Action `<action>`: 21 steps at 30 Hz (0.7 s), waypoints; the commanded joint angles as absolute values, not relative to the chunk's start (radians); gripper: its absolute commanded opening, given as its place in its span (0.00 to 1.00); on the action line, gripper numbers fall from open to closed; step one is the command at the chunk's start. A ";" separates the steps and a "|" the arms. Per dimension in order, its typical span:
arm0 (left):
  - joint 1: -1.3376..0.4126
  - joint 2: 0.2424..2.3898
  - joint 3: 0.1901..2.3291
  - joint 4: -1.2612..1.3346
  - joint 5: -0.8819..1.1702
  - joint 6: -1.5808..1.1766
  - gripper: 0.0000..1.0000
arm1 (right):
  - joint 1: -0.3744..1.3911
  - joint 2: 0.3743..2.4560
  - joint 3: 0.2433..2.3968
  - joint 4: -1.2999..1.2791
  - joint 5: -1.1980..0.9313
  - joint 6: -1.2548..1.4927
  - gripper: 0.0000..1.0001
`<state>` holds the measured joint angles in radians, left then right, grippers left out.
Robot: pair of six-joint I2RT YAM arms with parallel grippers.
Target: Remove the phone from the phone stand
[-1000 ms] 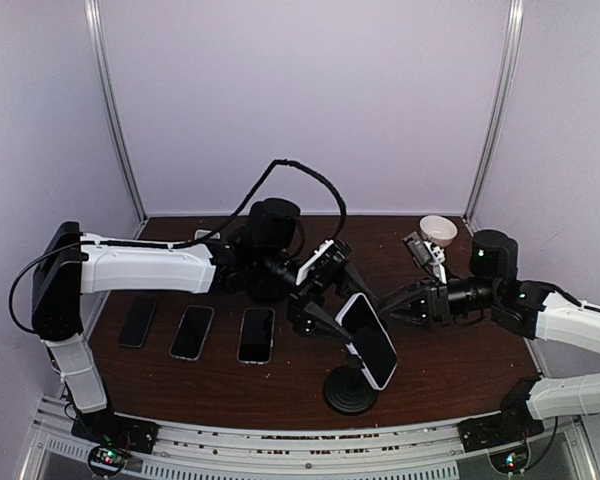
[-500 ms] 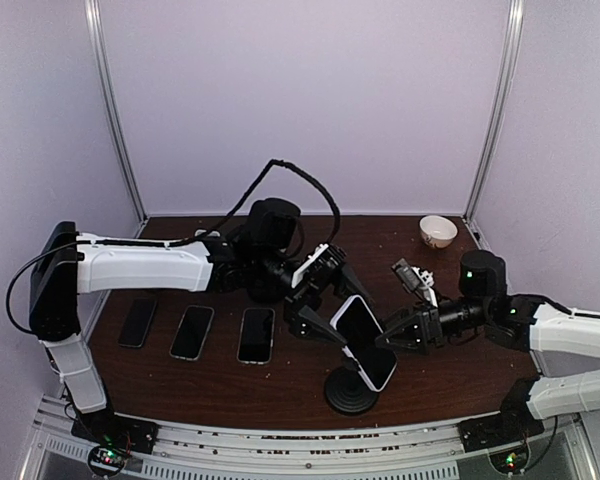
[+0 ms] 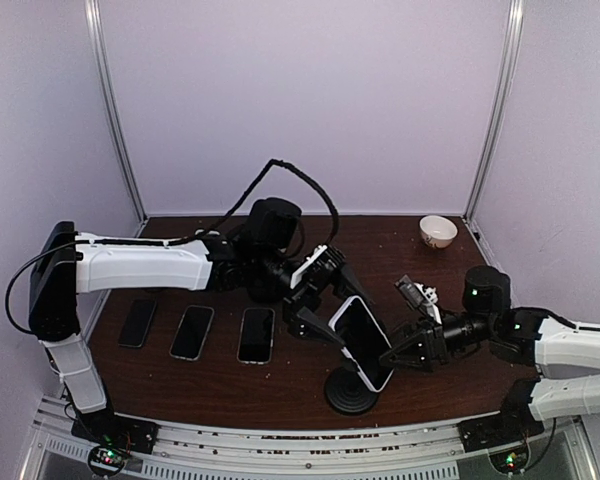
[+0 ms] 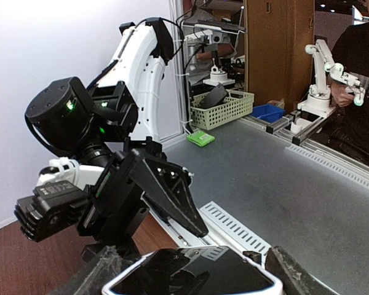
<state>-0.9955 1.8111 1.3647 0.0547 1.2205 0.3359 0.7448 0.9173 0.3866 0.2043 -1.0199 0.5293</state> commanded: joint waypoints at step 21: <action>-0.957 1.723 1.358 0.112 0.953 0.304 0.98 | 0.754 0.927 0.457 0.139 -0.934 0.438 0.83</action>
